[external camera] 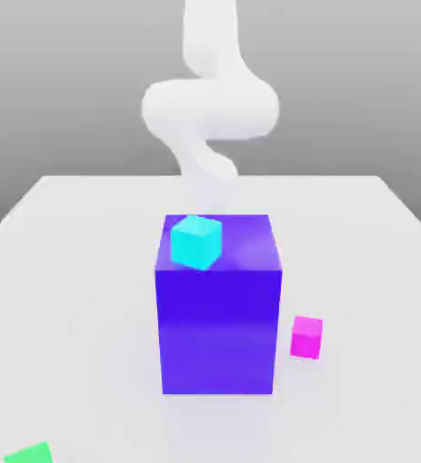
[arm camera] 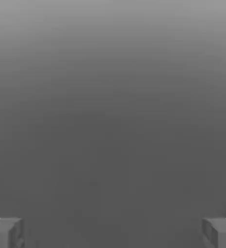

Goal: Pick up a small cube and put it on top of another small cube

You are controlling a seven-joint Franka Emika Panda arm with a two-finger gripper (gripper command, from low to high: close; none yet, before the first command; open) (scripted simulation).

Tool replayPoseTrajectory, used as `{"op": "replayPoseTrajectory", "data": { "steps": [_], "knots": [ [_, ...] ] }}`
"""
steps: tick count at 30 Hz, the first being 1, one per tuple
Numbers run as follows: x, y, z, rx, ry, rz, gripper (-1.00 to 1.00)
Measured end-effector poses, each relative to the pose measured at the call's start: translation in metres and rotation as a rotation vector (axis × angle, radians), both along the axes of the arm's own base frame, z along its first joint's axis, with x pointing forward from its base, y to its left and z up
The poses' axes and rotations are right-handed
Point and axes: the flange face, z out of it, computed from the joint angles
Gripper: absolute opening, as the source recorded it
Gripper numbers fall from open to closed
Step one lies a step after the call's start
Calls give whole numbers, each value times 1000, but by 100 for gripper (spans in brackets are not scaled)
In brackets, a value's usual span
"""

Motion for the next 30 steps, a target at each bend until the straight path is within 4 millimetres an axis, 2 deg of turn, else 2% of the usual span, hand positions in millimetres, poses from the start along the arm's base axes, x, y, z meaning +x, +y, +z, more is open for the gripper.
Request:
{"op": "replayPoseTrajectory", "data": {
  "steps": [7, 15, 22, 30],
  "knots": [
    [35, 53, -88, 159, 123, -196, 0],
    [50, 93, -195, 320, 262, -457, 0],
    [41, 116, -286, 439, 372, -718, 0],
    [8, 131, -379, 546, 474, -1045, 0]
  ]
}}
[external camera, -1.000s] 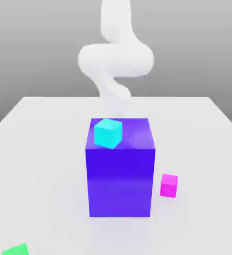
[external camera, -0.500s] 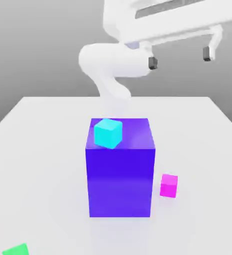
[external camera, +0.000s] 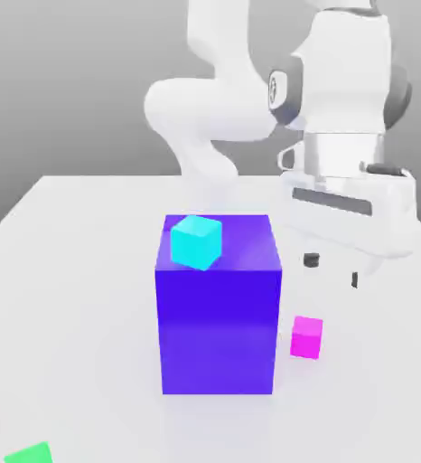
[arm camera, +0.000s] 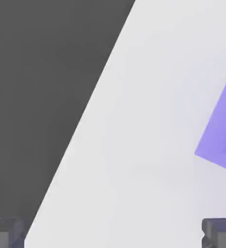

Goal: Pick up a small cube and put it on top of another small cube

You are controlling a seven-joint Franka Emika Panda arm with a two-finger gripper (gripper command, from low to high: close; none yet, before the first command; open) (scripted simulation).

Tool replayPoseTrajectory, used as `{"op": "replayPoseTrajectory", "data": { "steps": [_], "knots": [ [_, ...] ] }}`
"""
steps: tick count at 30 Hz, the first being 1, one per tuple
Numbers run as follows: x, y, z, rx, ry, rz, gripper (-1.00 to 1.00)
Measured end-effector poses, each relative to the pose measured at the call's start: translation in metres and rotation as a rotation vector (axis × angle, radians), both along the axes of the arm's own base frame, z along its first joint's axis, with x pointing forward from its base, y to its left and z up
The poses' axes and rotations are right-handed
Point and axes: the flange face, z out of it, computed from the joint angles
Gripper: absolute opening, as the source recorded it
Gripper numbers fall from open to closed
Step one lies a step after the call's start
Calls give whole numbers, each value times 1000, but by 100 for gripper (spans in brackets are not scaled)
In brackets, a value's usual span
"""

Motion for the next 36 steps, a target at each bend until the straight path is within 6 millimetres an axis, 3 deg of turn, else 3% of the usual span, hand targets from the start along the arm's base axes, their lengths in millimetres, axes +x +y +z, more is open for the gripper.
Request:
{"op": "replayPoseTrajectory", "data": {
  "steps": [7, 13, 25, 36],
  "knots": [
    [-43, 6, -65, 49, 112, -287, 0],
    [-87, 8, -106, 70, 196, -533, 0],
    [-93, 27, -117, 188, 261, -554, 0],
    [-96, 30, -142, 198, 293, -563, 0]
  ]
}}
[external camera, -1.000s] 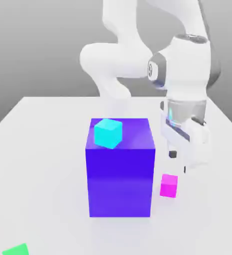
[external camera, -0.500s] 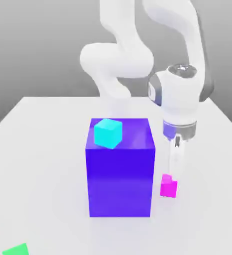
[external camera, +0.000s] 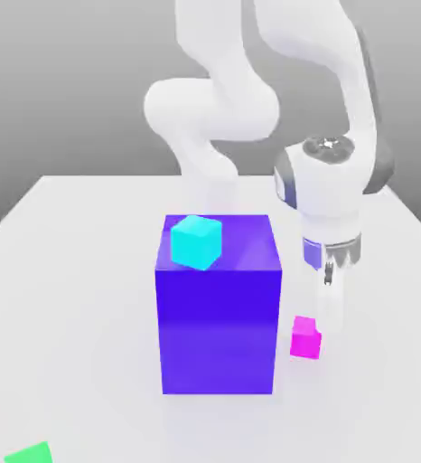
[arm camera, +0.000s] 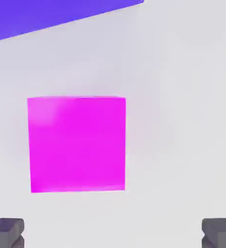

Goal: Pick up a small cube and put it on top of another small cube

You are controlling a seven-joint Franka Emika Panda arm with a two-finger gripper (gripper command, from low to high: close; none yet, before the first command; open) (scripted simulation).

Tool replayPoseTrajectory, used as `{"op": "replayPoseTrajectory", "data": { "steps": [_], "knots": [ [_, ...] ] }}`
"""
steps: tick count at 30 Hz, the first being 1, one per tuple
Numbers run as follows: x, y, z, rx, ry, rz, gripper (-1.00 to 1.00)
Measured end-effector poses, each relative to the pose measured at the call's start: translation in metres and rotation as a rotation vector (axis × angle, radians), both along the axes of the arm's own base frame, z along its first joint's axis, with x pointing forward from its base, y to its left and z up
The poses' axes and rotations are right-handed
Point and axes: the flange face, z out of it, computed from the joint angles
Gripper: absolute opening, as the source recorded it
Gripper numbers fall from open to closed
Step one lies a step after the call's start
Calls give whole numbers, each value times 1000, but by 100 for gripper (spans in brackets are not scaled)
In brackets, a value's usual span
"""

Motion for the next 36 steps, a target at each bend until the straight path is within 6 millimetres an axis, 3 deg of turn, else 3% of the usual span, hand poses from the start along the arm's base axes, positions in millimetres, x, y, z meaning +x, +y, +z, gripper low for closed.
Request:
{"op": "replayPoseTrajectory", "data": {
  "steps": [14, 15, 25, 36],
  "knots": [
    [3, -17, -32, -113, -47, -14, 0],
    [4, -18, -32, -124, -57, -12, -100],
    [1, -16, -33, -103, -30, 0, -100],
    [0, -1, -5, -8, 0, -1, -100]
  ]
}}
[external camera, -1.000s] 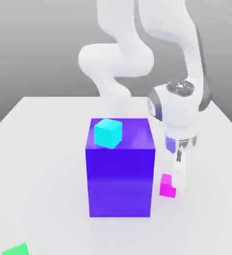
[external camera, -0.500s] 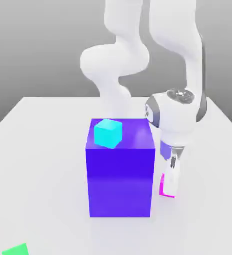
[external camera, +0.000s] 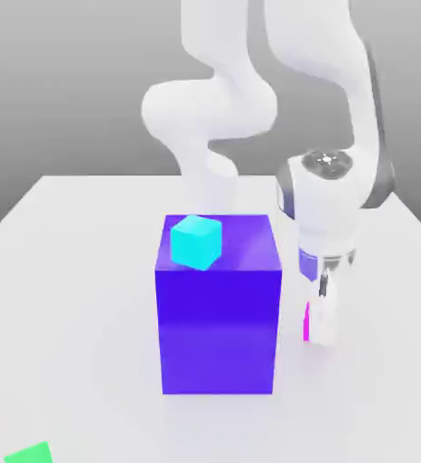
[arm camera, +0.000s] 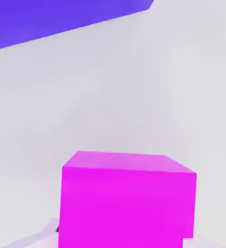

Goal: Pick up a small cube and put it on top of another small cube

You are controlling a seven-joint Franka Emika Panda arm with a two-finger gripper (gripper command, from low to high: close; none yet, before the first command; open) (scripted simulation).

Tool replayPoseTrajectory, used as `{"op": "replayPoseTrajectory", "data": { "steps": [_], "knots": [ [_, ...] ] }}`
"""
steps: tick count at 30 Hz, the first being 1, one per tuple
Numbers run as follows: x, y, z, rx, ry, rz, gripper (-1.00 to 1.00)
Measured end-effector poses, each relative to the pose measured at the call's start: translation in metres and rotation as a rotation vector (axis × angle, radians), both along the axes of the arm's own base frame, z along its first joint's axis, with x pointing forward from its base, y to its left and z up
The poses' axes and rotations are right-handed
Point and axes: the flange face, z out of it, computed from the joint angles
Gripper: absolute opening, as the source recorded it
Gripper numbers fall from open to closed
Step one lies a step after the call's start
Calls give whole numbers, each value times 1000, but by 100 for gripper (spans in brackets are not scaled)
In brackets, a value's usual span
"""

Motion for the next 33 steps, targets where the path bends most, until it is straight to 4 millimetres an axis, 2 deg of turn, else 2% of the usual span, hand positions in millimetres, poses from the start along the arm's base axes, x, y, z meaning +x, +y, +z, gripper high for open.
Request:
{"op": "replayPoseTrajectory", "data": {
  "steps": [13, 24, 30, 33],
  "knots": [
    [4, -3, 31, -10, -31, 6, -100],
    [5, -13, 38, -76, -49, 6, -100],
    [96, -27, 79, -23, -126, 147, -100],
    [141, -42, 105, 5, -187, 229, -100]
  ]
}}
